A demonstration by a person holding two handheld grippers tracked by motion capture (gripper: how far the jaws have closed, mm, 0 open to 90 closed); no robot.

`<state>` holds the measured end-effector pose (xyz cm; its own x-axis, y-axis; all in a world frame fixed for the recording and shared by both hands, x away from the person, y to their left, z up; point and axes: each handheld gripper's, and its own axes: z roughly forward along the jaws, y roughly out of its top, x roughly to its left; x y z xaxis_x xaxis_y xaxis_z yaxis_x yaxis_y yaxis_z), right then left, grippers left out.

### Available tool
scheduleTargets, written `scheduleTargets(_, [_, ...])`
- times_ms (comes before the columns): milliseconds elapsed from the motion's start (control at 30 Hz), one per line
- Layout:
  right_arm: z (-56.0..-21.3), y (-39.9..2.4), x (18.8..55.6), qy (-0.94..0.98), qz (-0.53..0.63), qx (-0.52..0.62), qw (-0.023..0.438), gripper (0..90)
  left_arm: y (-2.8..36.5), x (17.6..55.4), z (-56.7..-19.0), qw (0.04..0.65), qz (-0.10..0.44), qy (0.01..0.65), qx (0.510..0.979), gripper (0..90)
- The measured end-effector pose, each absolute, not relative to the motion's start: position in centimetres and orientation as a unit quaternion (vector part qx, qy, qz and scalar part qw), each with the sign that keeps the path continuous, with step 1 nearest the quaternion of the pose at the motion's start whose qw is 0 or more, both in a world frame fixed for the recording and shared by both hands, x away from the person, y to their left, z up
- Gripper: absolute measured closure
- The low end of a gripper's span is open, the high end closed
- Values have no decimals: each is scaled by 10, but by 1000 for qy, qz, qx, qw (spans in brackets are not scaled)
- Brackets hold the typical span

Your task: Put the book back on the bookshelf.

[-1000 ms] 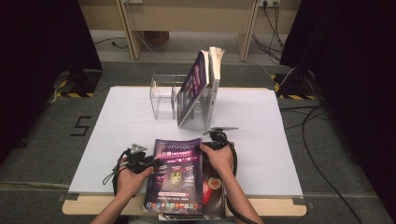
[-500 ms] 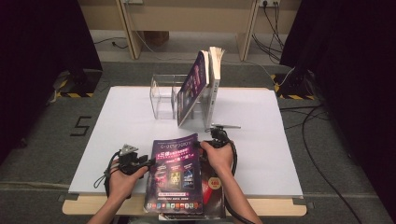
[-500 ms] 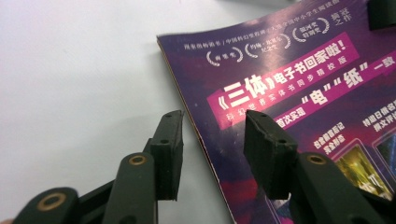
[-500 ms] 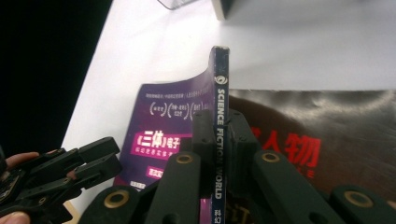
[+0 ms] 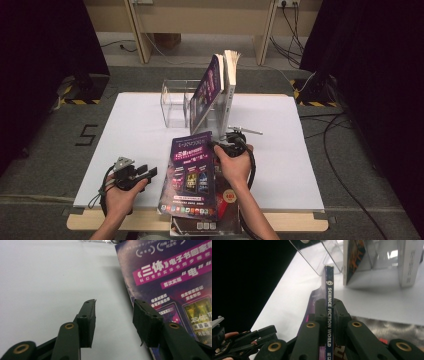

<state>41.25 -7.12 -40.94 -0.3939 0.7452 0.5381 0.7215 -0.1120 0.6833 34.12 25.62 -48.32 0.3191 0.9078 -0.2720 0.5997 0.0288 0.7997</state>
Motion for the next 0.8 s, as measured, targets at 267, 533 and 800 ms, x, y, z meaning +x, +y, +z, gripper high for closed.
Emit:
scheduleTargets(267, [-390,-66,401,666,529,522,59,850,257,341,-483,454,172,557,673,525])
scheduleTargets(533, [-364,-65,389,653,561,499,103,850,259,341,-483,458,174,559,669,524])
scheduleTargets(800, [-344,-70,389,635,584,485,144,850,256,341,-485,458,173,557,671,524])
